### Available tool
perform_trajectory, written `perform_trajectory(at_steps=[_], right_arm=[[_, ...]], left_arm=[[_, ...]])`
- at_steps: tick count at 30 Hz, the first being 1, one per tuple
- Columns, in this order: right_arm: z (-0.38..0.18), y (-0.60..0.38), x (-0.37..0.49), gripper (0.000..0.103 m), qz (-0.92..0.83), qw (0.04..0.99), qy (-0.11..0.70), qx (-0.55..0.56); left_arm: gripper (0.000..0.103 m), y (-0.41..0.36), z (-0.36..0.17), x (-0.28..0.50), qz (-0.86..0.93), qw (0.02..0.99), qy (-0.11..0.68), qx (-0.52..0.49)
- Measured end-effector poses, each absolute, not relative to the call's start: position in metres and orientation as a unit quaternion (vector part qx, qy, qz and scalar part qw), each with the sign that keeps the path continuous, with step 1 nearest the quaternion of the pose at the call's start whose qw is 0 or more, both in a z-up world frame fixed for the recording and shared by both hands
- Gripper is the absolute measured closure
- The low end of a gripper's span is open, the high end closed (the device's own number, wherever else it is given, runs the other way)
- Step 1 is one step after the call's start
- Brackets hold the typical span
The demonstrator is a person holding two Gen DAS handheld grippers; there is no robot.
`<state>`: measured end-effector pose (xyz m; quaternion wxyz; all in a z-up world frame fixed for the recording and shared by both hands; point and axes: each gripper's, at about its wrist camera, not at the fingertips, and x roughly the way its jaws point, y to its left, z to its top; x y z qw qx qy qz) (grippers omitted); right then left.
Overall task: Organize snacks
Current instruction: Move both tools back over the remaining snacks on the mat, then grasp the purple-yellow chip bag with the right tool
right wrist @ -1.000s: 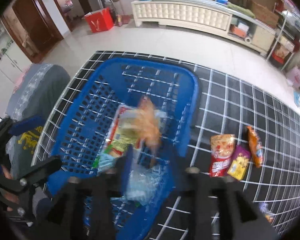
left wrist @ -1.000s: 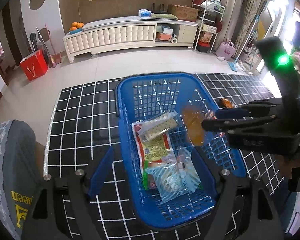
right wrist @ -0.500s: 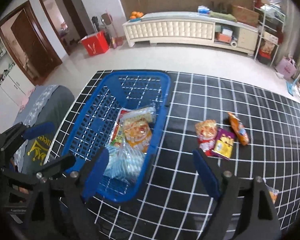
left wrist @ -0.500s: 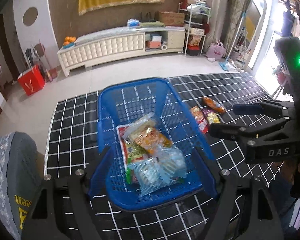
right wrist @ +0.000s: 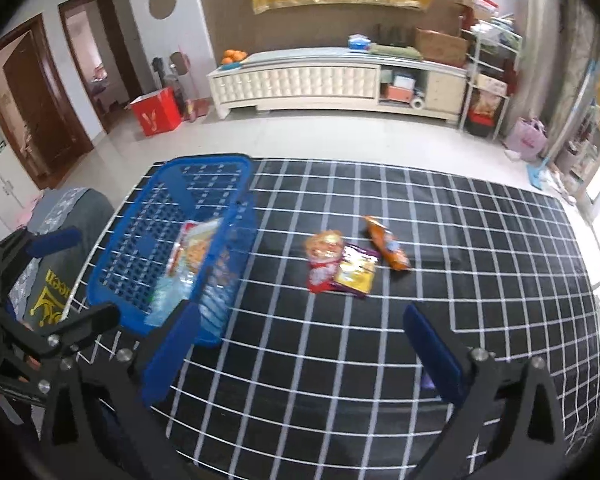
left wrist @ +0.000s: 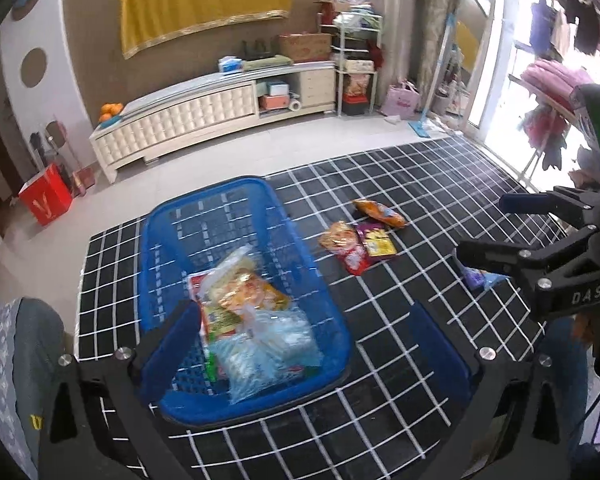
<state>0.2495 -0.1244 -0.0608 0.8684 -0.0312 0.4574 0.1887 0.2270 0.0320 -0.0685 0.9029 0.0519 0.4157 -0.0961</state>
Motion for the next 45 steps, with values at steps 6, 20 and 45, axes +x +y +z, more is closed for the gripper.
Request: perform_trajectory(at_steps=[6,20,45], right_arm=[[-0.070,-0.165,0.252,0.000,0.167,0.866,0.471,-0.009],[-0.116,-0.222,0.298,0.000,0.151,0.824,0.537,0.098],[-0.236,-0.166,0.423,0.024,0.205,0.713,0.661,0.111]], left_arm=[[0.000,-0.006,-0.075,0.238,-0.099,0.895,0.429,0.074],[0.000,-0.067,-0.111,0.281,-0.080,0.864,0.491,0.078],[0.000,-0.096,-0.200,0.370,0.011,0.818,0.562,0.121]])
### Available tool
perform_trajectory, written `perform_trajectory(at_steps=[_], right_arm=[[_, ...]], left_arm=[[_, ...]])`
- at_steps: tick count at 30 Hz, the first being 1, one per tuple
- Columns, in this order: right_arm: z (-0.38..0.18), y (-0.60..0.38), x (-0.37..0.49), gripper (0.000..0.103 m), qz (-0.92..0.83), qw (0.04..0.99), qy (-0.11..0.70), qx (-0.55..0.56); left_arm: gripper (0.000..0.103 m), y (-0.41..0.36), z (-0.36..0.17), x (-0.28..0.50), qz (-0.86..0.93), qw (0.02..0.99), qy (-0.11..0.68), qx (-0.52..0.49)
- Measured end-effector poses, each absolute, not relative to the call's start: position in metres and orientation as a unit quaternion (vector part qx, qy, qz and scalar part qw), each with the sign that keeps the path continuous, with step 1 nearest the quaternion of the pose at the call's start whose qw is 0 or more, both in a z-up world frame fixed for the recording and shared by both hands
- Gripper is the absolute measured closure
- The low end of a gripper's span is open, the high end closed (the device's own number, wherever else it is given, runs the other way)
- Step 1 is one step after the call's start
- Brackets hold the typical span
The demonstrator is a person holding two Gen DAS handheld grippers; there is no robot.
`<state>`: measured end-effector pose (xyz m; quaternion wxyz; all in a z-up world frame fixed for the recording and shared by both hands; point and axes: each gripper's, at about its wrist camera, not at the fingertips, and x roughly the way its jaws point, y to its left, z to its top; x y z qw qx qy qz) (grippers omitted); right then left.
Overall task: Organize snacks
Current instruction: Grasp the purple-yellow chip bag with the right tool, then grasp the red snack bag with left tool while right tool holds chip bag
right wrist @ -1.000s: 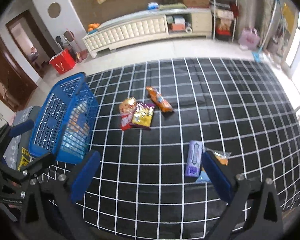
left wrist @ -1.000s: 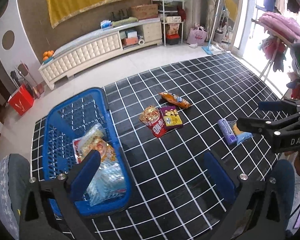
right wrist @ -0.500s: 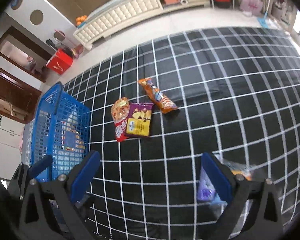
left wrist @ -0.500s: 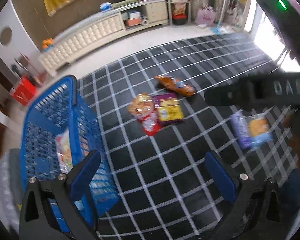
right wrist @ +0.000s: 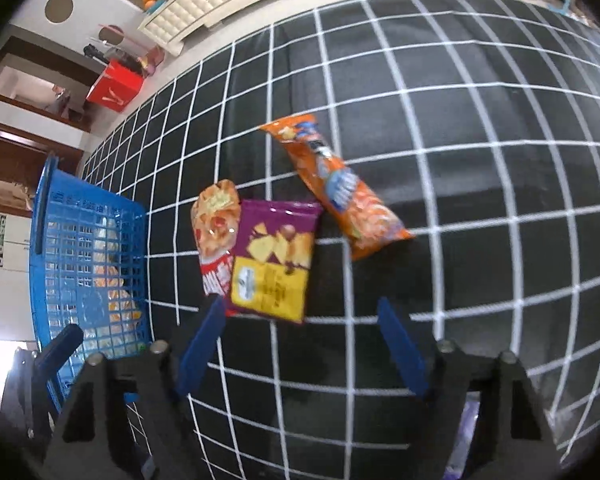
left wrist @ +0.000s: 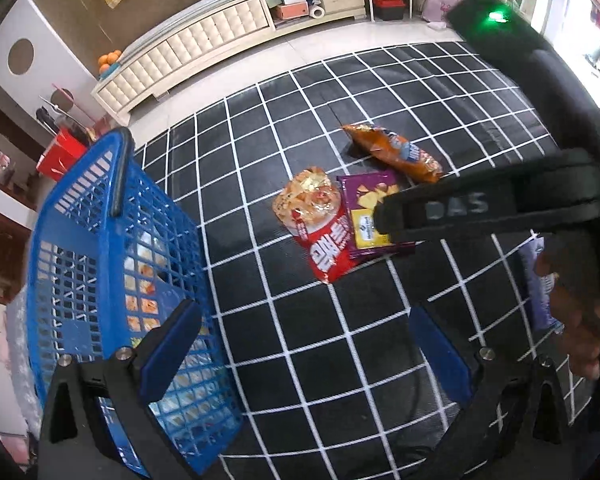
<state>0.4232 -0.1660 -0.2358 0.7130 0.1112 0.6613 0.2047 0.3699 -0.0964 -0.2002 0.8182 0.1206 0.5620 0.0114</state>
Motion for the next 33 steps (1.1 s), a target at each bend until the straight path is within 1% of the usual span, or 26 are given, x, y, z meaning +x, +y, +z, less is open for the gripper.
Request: perform_trajectory(at_steps=[6,12,14,15,16,23,33], right_arm=[[-0.237,-0.153,0.431,0.024,0.200,0.718,0.659,0.101],[-0.236,-0.131,0.431,0.025,0.186,0.730,0.657,0.037],[-0.235,-0.127,0.428,0.036,0.176,0.740,0.649,0.009],[-0.234,-0.127,0.426,0.051,0.176,0.744,0.644,-0.002],[-0.234,-0.126,0.424,0.053,0.176,0.747,0.642,-0.008],[-0.227,-0.157,0.413,0.057,0.185,0.753,0.631,0.011],[-0.185,-0.231,0.376,0.059,0.183,0.785,0.591,0.029]], left_arm=[[0.000,-0.094,-0.206,0.374,0.016,0.814,0.565,0.135],[0.000,-0.095,-0.209,0.372,0.010,0.814,0.564,0.136],[0.000,-0.095,-0.209,0.370,0.008,0.814,0.565,0.134],[0.000,-0.095,-0.209,0.370,0.008,0.815,0.564,0.134],[0.000,-0.096,-0.209,0.368,0.008,0.815,0.564,0.134],[0.000,-0.097,-0.204,0.359,0.005,0.816,0.562,0.133],[0.000,-0.101,-0.192,0.352,0.004,0.822,0.560,0.107]])
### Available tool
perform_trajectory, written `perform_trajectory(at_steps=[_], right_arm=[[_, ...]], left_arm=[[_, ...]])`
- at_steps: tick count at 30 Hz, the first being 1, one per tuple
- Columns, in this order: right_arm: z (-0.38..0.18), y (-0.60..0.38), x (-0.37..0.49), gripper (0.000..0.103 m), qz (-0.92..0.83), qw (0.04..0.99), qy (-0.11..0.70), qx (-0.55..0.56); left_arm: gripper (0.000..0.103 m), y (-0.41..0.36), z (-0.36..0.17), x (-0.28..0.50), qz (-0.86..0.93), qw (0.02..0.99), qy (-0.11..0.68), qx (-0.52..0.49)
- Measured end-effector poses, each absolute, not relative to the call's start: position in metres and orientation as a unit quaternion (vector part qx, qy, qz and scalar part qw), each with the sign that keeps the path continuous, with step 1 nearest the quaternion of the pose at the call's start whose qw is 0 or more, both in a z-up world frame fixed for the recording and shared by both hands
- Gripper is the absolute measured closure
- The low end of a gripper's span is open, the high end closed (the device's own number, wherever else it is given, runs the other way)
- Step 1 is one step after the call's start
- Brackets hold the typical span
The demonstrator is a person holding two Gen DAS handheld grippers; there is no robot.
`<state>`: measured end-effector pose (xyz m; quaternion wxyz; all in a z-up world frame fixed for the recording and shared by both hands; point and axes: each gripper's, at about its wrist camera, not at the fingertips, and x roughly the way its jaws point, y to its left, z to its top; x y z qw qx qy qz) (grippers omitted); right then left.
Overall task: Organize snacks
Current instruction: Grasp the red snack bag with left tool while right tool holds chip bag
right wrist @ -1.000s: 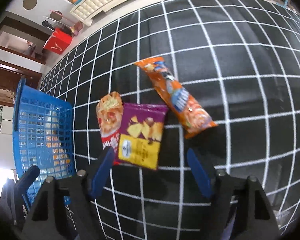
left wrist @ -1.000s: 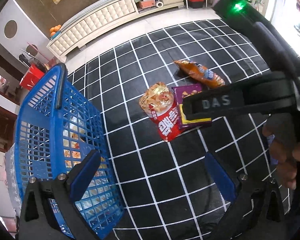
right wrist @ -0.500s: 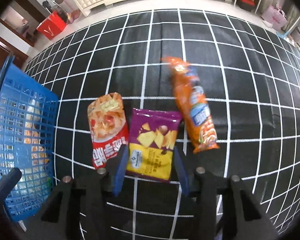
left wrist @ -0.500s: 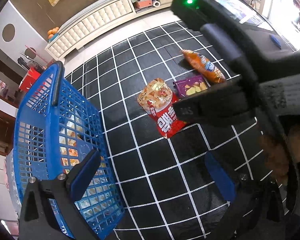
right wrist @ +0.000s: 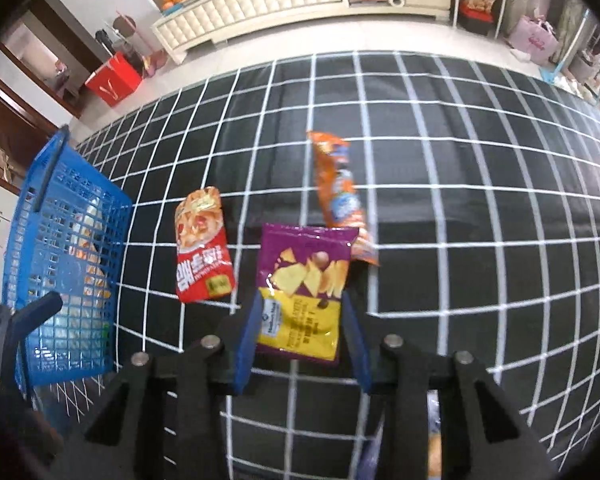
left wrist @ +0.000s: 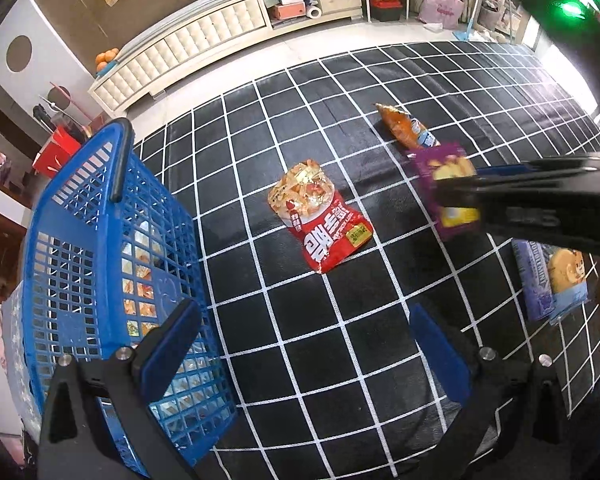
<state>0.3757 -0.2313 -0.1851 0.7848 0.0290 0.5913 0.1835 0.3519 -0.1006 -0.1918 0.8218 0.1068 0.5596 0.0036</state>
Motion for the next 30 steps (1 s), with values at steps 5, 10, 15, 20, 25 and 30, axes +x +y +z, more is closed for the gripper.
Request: perform_trajectory(at_steps=[5,10,15,20,25,30], right_arm=[[-0.169,-0.259,0.363,0.059,0.191,0.794,0.576,0.032],[-0.164,-0.251,0.365,0.067,0.201,0.801,0.563,0.028],[-0.170,-0.250,0.368,0.070,0.212,0.805,0.553,0.030],[-0.179,-0.252,0.377,0.071,0.225,0.796,0.561,0.046],[-0.187,-0.255,0.380,0.072,0.234,0.790,0.563,0.067],[-0.196,-0.259,0.378,0.072,0.234,0.785,0.570,0.070]], left_arm=[[0.000,-0.106,-0.188,0.355,0.000,0.826,0.558,0.087],[0.000,-0.106,-0.186,0.366,-0.018,0.829,0.558,0.035],[0.000,-0.102,-0.193,0.385,-0.011,0.827,0.562,-0.021],[0.000,-0.097,-0.206,0.405,0.023,0.823,0.567,-0.034],[0.000,-0.086,-0.227,0.428,0.060,0.812,0.578,-0.054],[0.007,-0.083,-0.245,0.441,0.077,0.809,0.581,-0.042]])
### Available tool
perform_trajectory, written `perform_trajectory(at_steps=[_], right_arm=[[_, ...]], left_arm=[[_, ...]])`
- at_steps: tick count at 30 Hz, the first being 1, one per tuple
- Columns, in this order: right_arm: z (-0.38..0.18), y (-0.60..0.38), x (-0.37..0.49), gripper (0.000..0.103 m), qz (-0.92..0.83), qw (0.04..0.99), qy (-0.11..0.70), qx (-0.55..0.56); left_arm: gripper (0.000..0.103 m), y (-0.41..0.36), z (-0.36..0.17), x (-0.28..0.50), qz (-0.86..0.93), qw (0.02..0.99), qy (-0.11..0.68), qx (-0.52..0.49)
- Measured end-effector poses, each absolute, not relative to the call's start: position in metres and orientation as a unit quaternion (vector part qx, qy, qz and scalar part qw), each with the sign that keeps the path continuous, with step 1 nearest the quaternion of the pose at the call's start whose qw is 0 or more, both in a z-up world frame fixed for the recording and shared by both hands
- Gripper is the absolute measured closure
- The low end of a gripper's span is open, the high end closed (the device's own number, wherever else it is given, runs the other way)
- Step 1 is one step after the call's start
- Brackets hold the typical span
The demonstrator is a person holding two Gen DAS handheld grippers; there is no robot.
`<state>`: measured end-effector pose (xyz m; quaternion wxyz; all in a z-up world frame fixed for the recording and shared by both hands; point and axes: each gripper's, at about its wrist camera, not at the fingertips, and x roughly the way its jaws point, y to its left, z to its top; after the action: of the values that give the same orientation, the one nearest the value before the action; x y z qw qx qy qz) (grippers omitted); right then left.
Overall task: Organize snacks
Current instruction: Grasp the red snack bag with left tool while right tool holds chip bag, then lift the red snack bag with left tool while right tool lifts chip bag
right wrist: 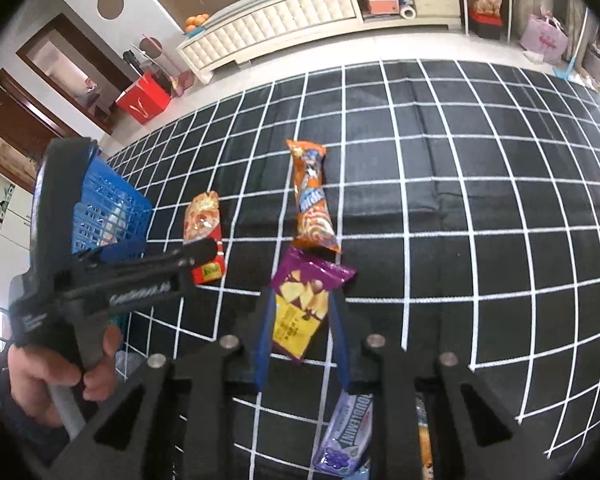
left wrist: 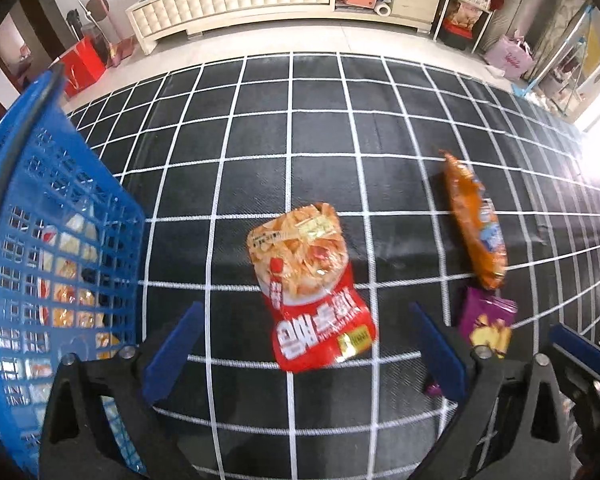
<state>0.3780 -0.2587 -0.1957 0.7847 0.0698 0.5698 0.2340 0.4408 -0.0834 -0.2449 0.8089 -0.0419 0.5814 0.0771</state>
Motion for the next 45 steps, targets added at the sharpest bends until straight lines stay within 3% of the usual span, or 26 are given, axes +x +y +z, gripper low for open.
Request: perform_trajectory(at_steps=[3,15,17,19,22,27,29,31,32,40,45], right_arm=[[-0.199,-0.263,0.376,0.072,0.233,0.782,0.573,0.075],[-0.200,-0.275,0.370,0.072,0.221,0.781,0.578,0.082],[-0.199,-0.273,0.370,0.071,0.219,0.780,0.580,0.082],[-0.198,-0.271,0.371,0.071,0.211,0.782,0.581,0.084],[-0.200,-0.267,0.374,0.071,0.201,0.777,0.589,0.092],[-0.207,-0.266,0.381,0.070,0.177,0.766,0.608,0.115],[-0.211,-0.266,0.384,0.058,0.167,0.761,0.615,0.120],[-0.214,-0.263,0.386,0.036,0.161,0.758,0.618,0.130],[-0.214,-0.262,0.387,0.034,0.159,0.758,0.618,0.133],[-0.225,-0.230,0.397,0.033,0.130,0.751,0.639,0.104],[-0.224,-0.214,0.400,0.030,0.101,0.763,0.634,0.076]], left_arm=[[0.023,-0.079,-0.254,0.445,0.096,0.803,0.587,-0.035],[0.024,-0.077,-0.263,0.455,0.078,0.805,0.585,-0.062],[0.032,-0.082,-0.262,0.450,0.074,0.807,0.582,-0.060],[0.061,-0.084,-0.257,0.446,0.070,0.810,0.580,-0.057],[0.075,-0.090,-0.255,0.443,0.054,0.810,0.582,-0.043],[0.079,-0.082,-0.253,0.434,0.034,0.815,0.576,-0.058],[0.079,-0.079,-0.249,0.424,0.035,0.820,0.569,-0.054],[0.079,-0.075,-0.245,0.415,0.036,0.826,0.560,-0.047],[0.079,-0.073,-0.242,0.412,0.036,0.829,0.556,-0.047],[0.079,-0.054,-0.234,0.383,0.007,0.828,0.553,-0.091],[0.079,-0.058,-0.233,0.369,0.002,0.841,0.539,-0.052]])
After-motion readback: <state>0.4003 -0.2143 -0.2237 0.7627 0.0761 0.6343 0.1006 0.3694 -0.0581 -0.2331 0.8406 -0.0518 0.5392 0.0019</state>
